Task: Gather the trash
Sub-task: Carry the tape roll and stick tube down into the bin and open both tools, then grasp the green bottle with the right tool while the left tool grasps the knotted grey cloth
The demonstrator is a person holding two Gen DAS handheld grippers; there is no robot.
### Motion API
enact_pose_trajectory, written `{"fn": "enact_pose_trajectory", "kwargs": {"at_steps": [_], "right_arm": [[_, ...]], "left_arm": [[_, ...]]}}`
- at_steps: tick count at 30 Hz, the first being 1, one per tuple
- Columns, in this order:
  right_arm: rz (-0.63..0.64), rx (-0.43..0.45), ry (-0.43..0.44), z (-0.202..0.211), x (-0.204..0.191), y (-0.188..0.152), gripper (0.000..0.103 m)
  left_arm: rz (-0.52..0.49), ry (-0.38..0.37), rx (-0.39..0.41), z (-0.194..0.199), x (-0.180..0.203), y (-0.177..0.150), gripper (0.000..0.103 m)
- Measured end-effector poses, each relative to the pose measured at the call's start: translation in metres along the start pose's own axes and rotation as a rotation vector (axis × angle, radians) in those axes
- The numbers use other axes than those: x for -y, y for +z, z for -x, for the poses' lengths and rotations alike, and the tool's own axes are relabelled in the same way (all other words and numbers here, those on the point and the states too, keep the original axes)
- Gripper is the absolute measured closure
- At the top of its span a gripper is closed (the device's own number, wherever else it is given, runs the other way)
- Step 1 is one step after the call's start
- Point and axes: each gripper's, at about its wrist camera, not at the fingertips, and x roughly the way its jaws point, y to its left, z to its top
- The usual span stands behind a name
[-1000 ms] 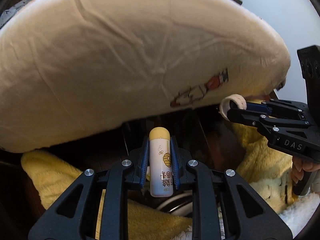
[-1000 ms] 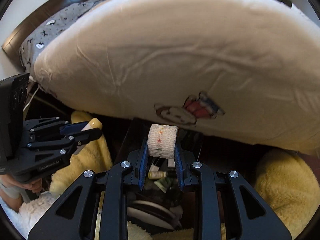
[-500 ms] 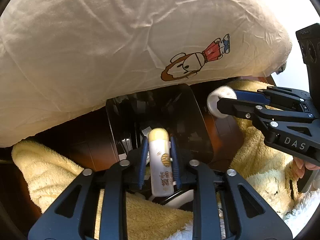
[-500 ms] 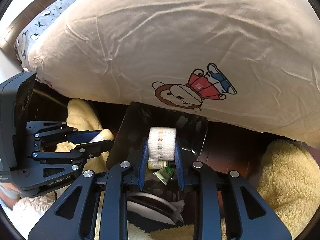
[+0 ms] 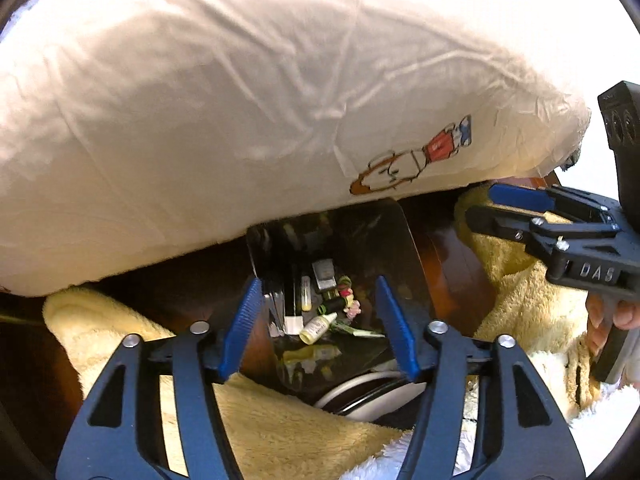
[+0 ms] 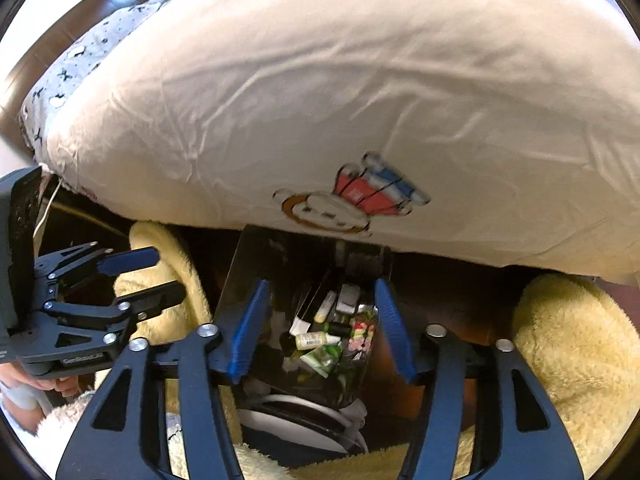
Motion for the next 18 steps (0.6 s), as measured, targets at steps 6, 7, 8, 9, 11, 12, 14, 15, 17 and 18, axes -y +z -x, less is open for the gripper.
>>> {"fn": "enact_pose_trajectory", "kwargs": {"at_steps": [6,7,8,9,11,12,14,15,17,18], "right_arm": [[-0.016,0.157,-0.091,0.051,0.023,0.032,0.017],[-0.022,0.19,-0.111,0.061,0.029,0.039,0.016],[-0.026,0.216,-0.129,0.07,0.034,0.046,0.014],[-0.028,0.232,-0.143,0.074,0.038,0.052,0.013],[-0.027,0.27,-0.177,0.087,0.048,0.066,0.012],[-0.028,0.28,-0.184,0.089,0.053,0.072,0.012],[-0.035,0.297,-0.202,0.094,0.064,0.087,0.011],[-0.035,0.299,-0.206,0.096,0.067,0.093,0.011],[-0.024,0.311,-0.212,0.101,0.075,0.106,0.011],[-0.016,0.319,-0.221,0.102,0.077,0.114,0.011]], "left_arm": [[-0.023,0.032,0.099,0.036,-0.003,0.027,0.028],[-0.027,0.031,0.116,0.041,-0.004,0.032,0.028],[-0.028,0.027,0.134,0.046,-0.004,0.039,0.028],[-0.03,0.023,0.153,0.052,-0.004,0.047,0.028],[-0.034,0.027,0.185,0.059,-0.004,0.062,0.027],[-0.038,0.032,0.197,0.063,-0.002,0.068,0.027],[-0.05,0.037,0.222,0.066,0.002,0.083,0.025],[-0.056,0.039,0.234,0.068,0.004,0.091,0.025],[-0.076,0.04,0.255,0.07,0.008,0.108,0.025],[-0.085,0.04,0.262,0.069,0.01,0.115,0.025]]}}
